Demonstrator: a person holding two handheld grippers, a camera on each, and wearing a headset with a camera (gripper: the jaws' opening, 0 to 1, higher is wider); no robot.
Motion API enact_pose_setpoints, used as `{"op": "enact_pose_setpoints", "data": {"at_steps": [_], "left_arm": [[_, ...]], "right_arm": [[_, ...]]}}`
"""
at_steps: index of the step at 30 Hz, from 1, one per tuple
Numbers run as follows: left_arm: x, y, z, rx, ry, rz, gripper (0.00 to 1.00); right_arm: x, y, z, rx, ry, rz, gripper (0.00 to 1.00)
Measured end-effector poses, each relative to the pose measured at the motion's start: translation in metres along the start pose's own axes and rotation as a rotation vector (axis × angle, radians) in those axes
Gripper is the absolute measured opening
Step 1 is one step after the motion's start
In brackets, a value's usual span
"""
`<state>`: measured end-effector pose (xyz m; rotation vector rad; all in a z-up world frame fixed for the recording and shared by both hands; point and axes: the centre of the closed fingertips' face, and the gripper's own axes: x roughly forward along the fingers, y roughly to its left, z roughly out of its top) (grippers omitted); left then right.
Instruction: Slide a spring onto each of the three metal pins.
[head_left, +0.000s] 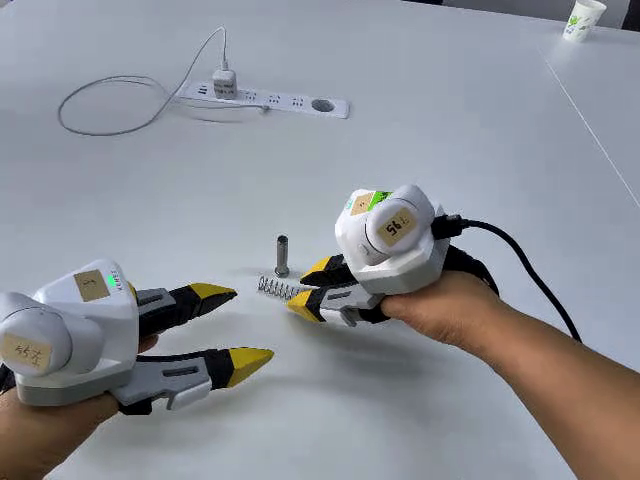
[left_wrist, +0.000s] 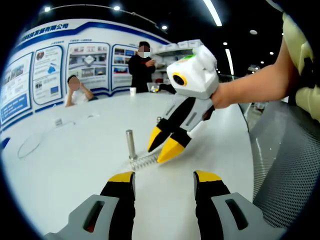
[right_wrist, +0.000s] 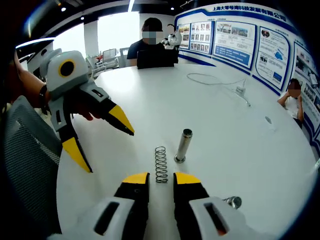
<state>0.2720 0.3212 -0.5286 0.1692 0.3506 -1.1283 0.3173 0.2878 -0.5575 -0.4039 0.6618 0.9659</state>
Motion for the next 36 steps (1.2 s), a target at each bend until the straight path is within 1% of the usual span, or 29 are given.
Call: {"op": "enact_pose_setpoints", "data": {"at_steps": [8,19,25,28,36], "left_arm": [[0.0,0.001,0.0,-0.001,0.001,0.002,0.48],[-0.002,0.003,-0.001,-0.004,0.0,0.007,0.47],[-0.002,0.002,-0.002,-0.004,0.003,0.007,0.47],[-0.002,0.002,-0.001,-0.003,0.001,0.005,0.47],[-0.001,0.003,-0.001,0.003,0.008,0.001,0.47]], "right_arm": [[0.005,0.001,-0.002,0.006,0.006,-0.002,0.18],[0.007,0.002,-0.003,0.016,0.01,-0.002,0.13],[0.005,0.004,-0.005,0.023,0.015,0.007,0.12],[0.004,0.005,-0.006,0.009,0.018,0.01,0.12],[-0.004,0.01,-0.009,0.0,0.023,0.03,0.12]]}}
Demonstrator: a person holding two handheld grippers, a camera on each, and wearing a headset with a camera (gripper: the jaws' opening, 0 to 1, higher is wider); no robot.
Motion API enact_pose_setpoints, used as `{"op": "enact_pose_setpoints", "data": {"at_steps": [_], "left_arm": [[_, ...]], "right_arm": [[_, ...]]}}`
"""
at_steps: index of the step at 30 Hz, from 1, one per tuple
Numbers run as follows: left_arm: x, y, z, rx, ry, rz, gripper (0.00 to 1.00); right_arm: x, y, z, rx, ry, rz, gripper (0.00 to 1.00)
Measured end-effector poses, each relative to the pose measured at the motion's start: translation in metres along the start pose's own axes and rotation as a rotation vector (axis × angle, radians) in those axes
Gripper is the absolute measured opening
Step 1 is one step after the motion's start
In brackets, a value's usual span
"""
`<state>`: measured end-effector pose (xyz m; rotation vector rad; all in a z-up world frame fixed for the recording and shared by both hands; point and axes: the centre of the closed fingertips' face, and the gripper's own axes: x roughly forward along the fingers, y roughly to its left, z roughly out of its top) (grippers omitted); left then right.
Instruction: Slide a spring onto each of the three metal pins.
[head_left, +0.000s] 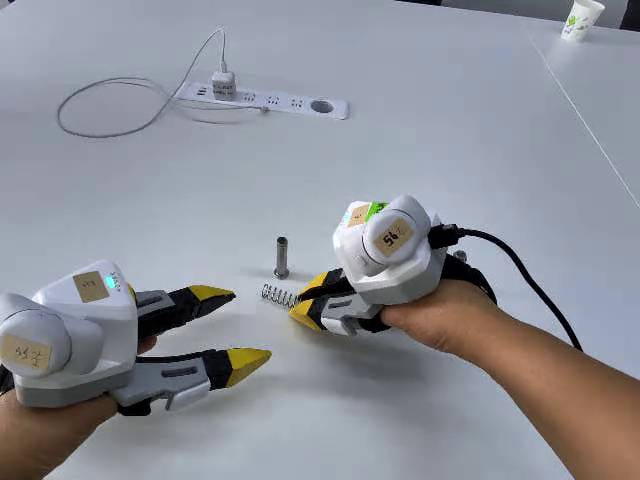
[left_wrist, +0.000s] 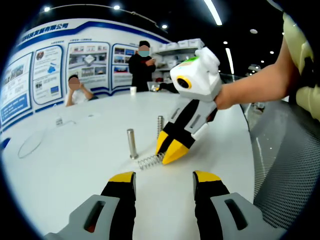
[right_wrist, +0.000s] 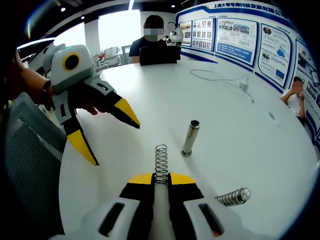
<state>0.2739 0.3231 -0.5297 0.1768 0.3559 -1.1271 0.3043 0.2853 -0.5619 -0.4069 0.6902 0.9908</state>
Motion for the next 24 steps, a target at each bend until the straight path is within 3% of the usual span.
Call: {"op": "enact_pose_setpoints", "data": {"at_steps": [10,24], "left_arm": [[0.003,-0.002,0.003,0.014,0.001,-0.012,0.46],[0.006,-0.013,0.004,0.031,0.006,-0.043,0.43]], "right_arm": [[-0.017,0.015,0.006,-0.033,-0.011,0.052,0.12],[-0.033,0.039,0.005,-0.117,0.016,0.128,0.12]]}}
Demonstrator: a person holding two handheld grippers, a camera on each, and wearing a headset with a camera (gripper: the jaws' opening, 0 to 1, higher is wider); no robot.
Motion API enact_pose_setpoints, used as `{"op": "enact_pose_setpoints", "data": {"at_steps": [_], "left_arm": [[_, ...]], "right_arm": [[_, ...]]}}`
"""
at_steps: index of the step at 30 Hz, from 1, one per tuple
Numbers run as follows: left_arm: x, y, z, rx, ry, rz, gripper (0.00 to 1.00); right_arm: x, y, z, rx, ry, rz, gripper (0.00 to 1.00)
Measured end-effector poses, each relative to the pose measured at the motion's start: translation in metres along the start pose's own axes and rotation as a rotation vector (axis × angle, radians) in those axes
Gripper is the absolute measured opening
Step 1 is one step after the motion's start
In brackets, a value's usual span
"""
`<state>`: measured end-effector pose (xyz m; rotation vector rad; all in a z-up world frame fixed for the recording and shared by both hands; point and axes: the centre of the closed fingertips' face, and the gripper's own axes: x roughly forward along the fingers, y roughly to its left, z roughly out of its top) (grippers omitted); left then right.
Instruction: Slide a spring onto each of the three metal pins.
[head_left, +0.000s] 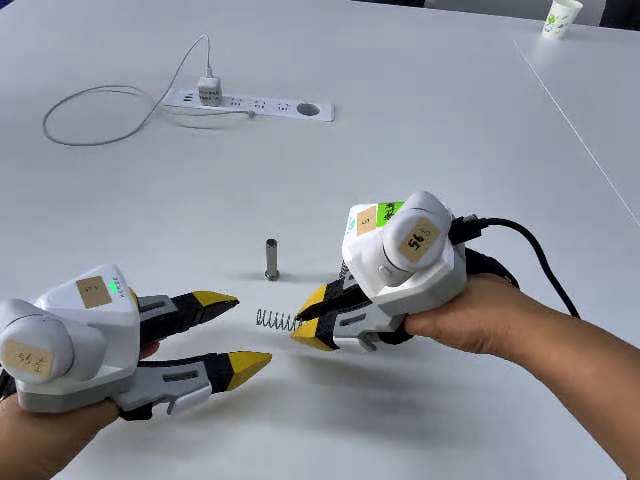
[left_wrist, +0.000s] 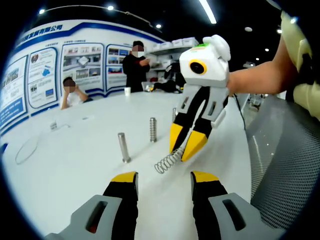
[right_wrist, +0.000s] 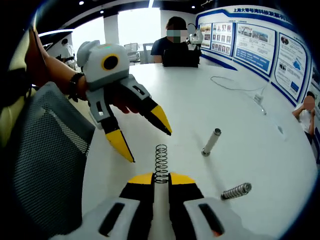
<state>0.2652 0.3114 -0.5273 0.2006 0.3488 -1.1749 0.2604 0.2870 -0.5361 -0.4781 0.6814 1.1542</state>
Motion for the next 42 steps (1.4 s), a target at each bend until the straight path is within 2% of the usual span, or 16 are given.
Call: {"op": "enact_pose_setpoints", "data": {"at_steps": [12,20,29,42], "left_arm": [[0.001,-0.01,0.003,0.025,-0.008,-0.042,0.34],[0.002,-0.018,0.003,0.05,-0.006,-0.086,0.24],[0.004,-0.026,0.0,0.076,0.0,-0.132,0.15],[0.004,-0.03,-0.002,0.096,0.005,-0.147,0.13]], "right_arm": [[-0.003,0.016,0.001,-0.077,0.023,0.07,0.12],[-0.004,0.022,-0.001,-0.117,0.037,0.102,0.12],[-0.007,0.027,-0.003,-0.147,0.055,0.121,0.12],[-0.014,0.029,0.003,-0.166,0.053,0.134,0.12]]}}
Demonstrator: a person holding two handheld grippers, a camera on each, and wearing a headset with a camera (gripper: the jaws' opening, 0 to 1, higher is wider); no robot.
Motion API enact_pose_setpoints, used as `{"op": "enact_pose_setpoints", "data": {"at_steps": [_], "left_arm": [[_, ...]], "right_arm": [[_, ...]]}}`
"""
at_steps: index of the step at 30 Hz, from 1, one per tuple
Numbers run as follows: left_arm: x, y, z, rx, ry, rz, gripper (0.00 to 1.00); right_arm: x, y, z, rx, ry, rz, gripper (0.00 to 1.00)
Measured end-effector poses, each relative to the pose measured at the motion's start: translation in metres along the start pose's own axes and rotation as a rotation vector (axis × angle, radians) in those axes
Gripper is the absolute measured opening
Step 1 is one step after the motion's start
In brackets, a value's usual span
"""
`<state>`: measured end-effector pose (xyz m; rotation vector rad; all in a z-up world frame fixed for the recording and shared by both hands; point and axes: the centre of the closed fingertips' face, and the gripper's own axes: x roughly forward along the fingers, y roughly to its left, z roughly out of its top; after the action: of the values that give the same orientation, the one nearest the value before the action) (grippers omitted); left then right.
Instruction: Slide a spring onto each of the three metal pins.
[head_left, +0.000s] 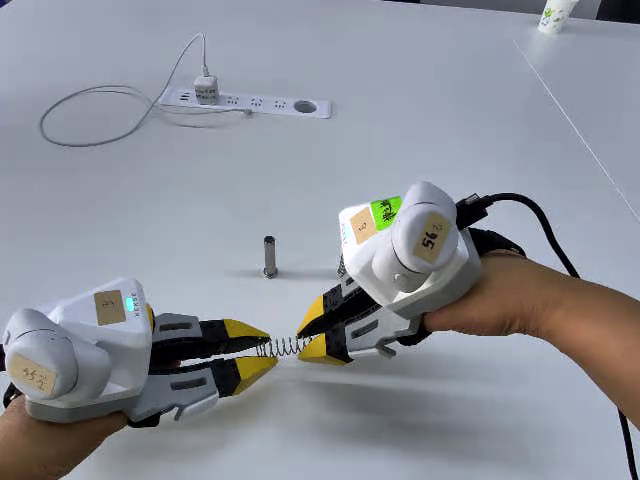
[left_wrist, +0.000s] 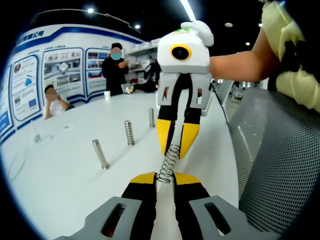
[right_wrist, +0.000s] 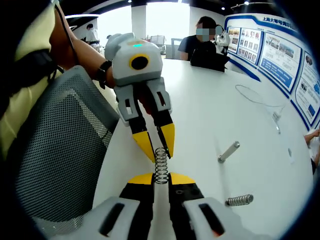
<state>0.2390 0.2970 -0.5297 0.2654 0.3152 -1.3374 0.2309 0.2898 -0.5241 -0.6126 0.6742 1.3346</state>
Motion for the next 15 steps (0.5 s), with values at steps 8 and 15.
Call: {"op": "enact_pose_setpoints", "data": {"at_steps": [8,15], "left_arm": [[-0.001,0.001,0.0,0.003,0.0,0.004,0.12],[0.0,0.001,0.002,0.004,-0.003,0.005,0.12]], "right_arm": [[-0.006,-0.001,0.016,0.011,-0.04,-0.002,0.12],[-0.008,-0.001,0.028,0.001,-0.062,-0.009,0.12]]}}
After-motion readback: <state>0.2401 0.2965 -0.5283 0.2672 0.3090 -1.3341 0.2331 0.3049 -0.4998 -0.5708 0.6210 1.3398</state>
